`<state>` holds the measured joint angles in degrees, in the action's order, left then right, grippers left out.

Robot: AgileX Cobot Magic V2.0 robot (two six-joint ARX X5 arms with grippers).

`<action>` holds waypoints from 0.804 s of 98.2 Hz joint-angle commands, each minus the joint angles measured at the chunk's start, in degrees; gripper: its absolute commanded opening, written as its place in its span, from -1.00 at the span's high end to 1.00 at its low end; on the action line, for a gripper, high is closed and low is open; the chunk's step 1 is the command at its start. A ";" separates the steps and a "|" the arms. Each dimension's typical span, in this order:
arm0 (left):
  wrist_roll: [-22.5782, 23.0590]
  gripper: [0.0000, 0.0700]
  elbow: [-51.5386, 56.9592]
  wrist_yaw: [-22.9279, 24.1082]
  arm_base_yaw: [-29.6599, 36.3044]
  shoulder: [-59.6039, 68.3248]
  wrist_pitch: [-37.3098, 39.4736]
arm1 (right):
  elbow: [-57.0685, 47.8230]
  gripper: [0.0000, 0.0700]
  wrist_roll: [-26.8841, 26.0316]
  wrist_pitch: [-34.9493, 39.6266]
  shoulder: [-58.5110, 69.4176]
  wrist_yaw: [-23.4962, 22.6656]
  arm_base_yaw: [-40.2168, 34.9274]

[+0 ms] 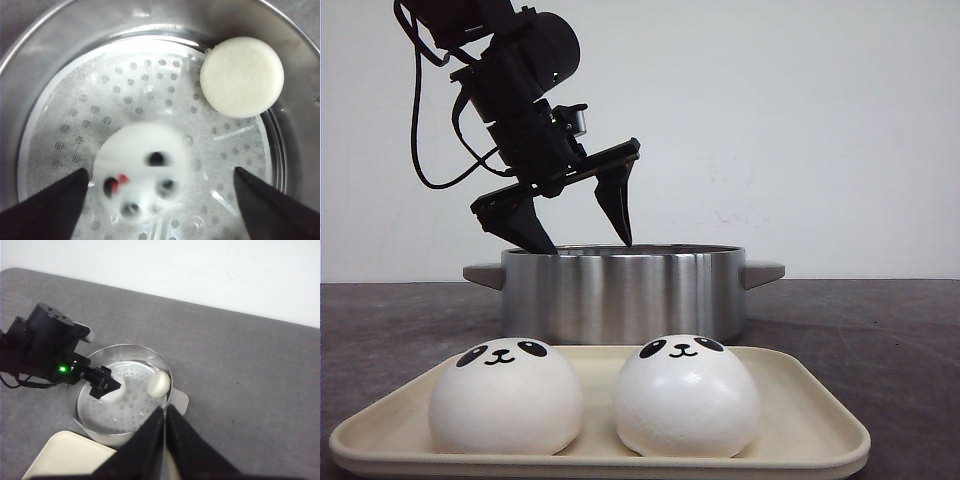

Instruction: Steam buns

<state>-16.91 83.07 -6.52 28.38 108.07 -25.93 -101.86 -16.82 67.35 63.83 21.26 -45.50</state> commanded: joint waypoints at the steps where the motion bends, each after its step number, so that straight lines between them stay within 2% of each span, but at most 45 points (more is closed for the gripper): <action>1: 0.85 -0.72 0.90 -1.29 0.35 0.76 0.20 | -0.94 1.00 -0.76 0.04 0.83 0.20 -0.57; 23: 1.01 -0.71 2.47 -2.97 0.35 -1.88 -3.10 | 3.34 1.00 -0.76 0.20 1.77 0.26 -0.48; 41: 1.95 -0.71 2.60 -2.36 0.35 -10.56 -4.90 | 14.99 1.00 -3.98 -3.69 2.16 -0.87 -0.46; 55: 1.90 -0.71 2.60 -2.38 0.35 -19.93 -8.44 | 27.47 1.00 -7.93 -11.50 2.19 -7.28 -0.46; 67: 1.97 -0.71 2.60 -2.36 0.44 -28.09 -12.92 | 36.41 0.99 -11.91 -18.34 3.23 -15.74 -0.52; 70: 2.05 -0.71 2.60 -2.29 0.48 -30.08 -14.03 | 37.97 0.91 -13.09 -19.34 3.76 -17.81 -0.52; 73: 2.32 -0.71 2.60 -2.29 0.50 -32.00 -15.08 | 39.21 0.72 -14.05 -20.06 4.52 -19.82 -0.52; 79: 2.91 -0.71 2.60 -2.27 0.50 -35.67 -16.87 | 40.96 0.04 -14.99 -21.07 6.08 -23.32 -0.55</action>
<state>-15.55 84.53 -8.97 28.42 75.05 -41.78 -61.25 -28.21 47.62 68.31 1.02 -45.45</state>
